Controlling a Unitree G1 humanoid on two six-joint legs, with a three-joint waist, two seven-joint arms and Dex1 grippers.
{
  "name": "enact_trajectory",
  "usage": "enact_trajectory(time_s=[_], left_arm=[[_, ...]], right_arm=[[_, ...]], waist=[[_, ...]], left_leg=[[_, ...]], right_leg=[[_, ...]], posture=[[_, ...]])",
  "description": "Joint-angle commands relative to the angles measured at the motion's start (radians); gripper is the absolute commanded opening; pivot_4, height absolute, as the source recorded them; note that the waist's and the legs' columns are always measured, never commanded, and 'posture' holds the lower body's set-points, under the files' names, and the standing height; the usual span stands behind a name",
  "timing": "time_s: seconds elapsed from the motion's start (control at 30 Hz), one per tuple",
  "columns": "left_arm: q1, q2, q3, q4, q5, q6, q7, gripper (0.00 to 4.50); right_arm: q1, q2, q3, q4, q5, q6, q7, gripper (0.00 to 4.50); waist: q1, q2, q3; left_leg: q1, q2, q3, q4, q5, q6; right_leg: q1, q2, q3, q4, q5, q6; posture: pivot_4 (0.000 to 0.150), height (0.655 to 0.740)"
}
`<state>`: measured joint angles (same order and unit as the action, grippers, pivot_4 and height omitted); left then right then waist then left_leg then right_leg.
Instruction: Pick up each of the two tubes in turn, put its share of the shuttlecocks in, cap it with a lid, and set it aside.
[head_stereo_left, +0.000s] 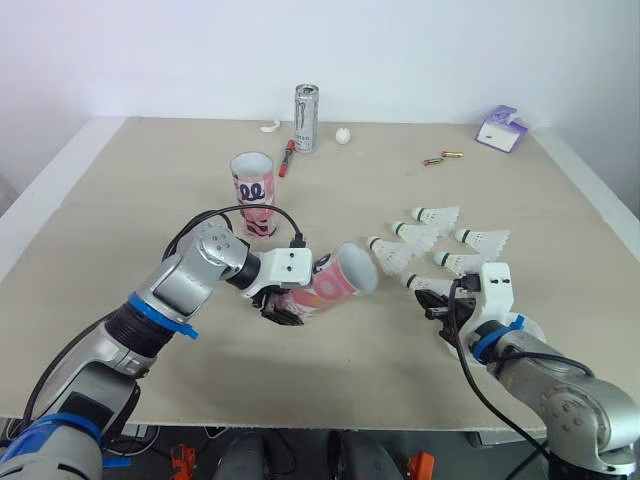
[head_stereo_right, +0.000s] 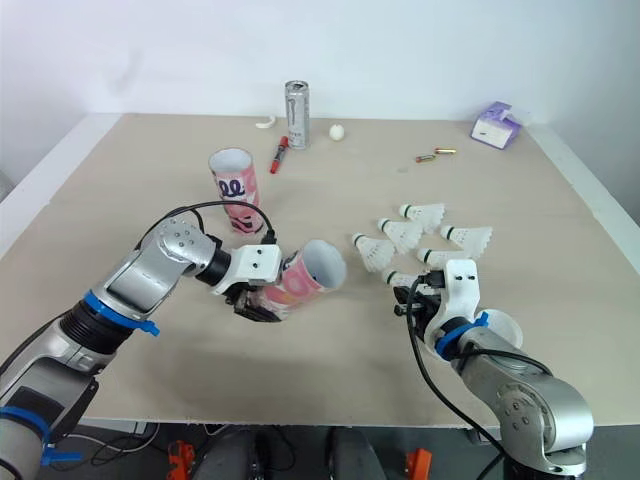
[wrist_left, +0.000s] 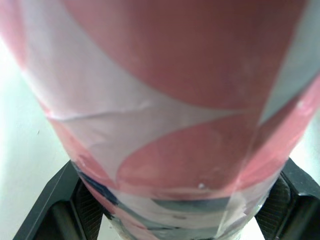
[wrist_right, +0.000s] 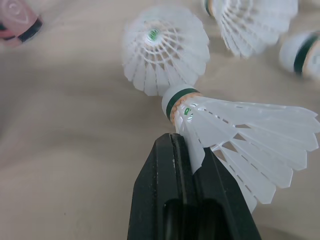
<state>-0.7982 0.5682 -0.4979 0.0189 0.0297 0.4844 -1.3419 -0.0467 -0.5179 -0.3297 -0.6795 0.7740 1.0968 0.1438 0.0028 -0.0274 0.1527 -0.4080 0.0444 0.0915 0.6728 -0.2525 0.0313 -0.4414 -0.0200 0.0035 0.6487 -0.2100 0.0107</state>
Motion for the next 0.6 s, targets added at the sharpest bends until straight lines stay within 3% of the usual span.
enact_trajectory(time_s=[0.03, 0.2, 0.33, 0.6], left_arm=[[-0.035, -0.006, 0.009, 0.023, -0.005, -0.012, -0.004, 3.50], [-0.054, -0.018, 0.002, 0.074, 0.001, -0.027, -0.007, 3.50], [-0.077, -0.036, 0.000, 0.119, 0.020, -0.032, 0.018, 3.50], [-0.094, -0.074, 0.004, 0.151, 0.046, -0.019, 0.075, 3.50]], right_arm=[[-0.034, -0.156, -0.077, -0.134, 0.055, 0.008, 0.095, 0.06], [-0.141, -0.501, -0.100, -0.169, -0.001, -0.133, 0.349, 0.06], [-0.225, -0.669, -0.010, -0.140, -0.150, -0.374, 0.536, 0.06], [-0.333, -0.704, 0.238, -0.052, -0.381, -0.628, 0.662, 0.06]], waist=[[0.001, 0.000, 0.000], [0.000, 0.001, 0.001], [0.003, 0.001, 0.001], [0.003, 0.001, 0.001]], left_leg=[[0.000, 0.000, 0.000, 0.000, 0.000, 0.000], [0.001, -0.001, -0.001, 0.000, 0.001, 0.003], [0.001, -0.002, -0.003, 0.000, 0.001, 0.004], [0.000, -0.002, -0.001, 0.001, 0.001, 0.004]], right_leg=[[0.000, 0.000, 0.000, 0.000, 0.000, 0.000], [0.001, 0.001, 0.002, 0.000, 0.001, 0.001], [0.002, 0.003, 0.001, 0.000, 0.000, -0.001], [0.001, 0.002, 0.005, -0.001, 0.000, 0.001]], posture=[[0.150, 0.7400], [0.150, 0.7400], [0.150, 0.7400], [0.150, 0.7400]])
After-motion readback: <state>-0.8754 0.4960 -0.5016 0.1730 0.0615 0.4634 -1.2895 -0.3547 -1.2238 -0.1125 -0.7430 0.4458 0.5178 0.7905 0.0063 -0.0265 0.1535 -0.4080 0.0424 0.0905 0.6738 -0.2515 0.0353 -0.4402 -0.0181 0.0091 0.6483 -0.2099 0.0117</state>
